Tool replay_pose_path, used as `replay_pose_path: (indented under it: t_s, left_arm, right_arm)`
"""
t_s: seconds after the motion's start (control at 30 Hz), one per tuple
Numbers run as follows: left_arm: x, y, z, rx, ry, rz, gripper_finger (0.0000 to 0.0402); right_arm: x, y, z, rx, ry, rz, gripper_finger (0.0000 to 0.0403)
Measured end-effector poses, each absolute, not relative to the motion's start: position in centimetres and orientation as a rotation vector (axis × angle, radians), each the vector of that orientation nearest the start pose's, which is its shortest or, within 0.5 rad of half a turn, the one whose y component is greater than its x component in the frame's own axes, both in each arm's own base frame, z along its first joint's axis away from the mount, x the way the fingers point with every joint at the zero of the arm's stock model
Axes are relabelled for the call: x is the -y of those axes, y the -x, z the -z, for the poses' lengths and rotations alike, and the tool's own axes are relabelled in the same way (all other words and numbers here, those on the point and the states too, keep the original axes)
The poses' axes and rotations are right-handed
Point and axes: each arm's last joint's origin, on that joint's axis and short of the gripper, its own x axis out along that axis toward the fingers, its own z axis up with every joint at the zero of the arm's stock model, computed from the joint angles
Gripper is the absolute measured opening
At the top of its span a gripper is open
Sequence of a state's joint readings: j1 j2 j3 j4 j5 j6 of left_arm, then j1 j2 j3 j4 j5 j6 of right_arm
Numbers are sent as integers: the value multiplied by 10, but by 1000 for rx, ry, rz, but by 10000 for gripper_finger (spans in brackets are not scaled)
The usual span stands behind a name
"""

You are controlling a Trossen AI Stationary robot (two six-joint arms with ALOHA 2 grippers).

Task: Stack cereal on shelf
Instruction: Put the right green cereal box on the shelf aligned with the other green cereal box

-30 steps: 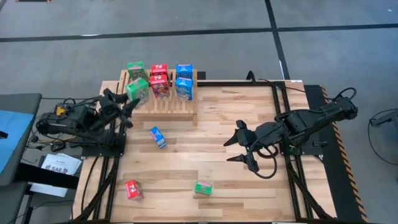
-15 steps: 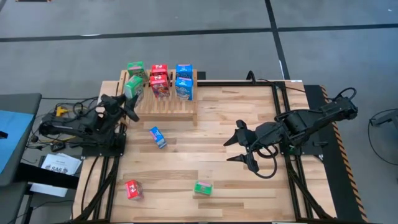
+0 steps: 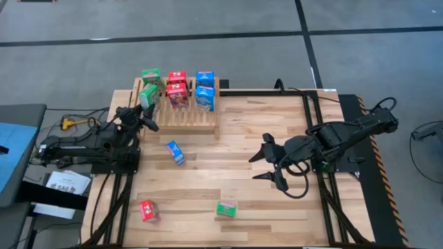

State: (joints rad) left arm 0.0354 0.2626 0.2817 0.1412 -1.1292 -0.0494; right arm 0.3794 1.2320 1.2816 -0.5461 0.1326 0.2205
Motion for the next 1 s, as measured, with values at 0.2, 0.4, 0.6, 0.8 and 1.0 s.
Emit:
replay_pose_path:
  t_s: [0.2,0.4,0.6,0.8,1.0]
  left_arm:
    - [-35,-86,-250,203,151,-1193,190]
    - [-39,-88,-249,216,171,-1168,190]
    - [-45,-97,-244,168,165,-1201,190]
    - [-50,-104,-239,128,158,-1233,190]
    - [-50,-105,-238,127,161,-1236,190]
  right_arm:
    - [-92,-242,-379,-504,-78,-190,297]
    - [-92,-242,-379,-504,-78,-190,297]
    - [-92,-242,-379,-504,-78,-190,297]
    - [-92,-242,-379,-505,-78,-190,297]
    - [-92,-242,-378,-508,-77,-190,297]
